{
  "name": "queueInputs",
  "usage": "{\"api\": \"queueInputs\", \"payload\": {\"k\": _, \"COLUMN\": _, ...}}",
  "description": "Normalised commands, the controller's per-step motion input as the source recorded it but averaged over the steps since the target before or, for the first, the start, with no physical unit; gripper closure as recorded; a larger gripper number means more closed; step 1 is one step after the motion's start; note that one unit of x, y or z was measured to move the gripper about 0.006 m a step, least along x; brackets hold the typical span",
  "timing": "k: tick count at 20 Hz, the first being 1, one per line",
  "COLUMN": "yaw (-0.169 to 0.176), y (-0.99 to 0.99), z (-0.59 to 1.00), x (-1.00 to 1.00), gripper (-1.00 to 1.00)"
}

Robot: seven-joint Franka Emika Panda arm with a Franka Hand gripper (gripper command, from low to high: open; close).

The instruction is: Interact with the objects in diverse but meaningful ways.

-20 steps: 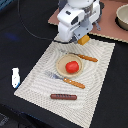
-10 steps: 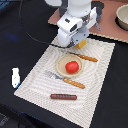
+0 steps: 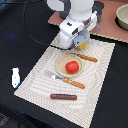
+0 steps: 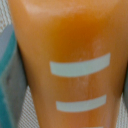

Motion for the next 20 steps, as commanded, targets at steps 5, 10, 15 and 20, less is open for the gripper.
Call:
{"api": "queueInputs", "payload": {"k": 5, "yaw": 0.0, "y": 0.25, "z": 0.51, "x": 0.22, "gripper": -1.0}}
{"api": "queueInputs", "payload": {"k": 10, "yaw": 0.0, "y": 0.04, "z": 0.5, "x": -0.33, "gripper": -1.0}}
{"api": "queueInputs", "payload": {"k": 15, "yaw": 0.0, "y": -0.26, "z": 0.36, "x": -0.75, "gripper": -1.0}}
{"api": "queueInputs", "payload": {"k": 20, "yaw": 0.0, "y": -0.46, "z": 0.24, "x": -0.78, "gripper": -1.0}}
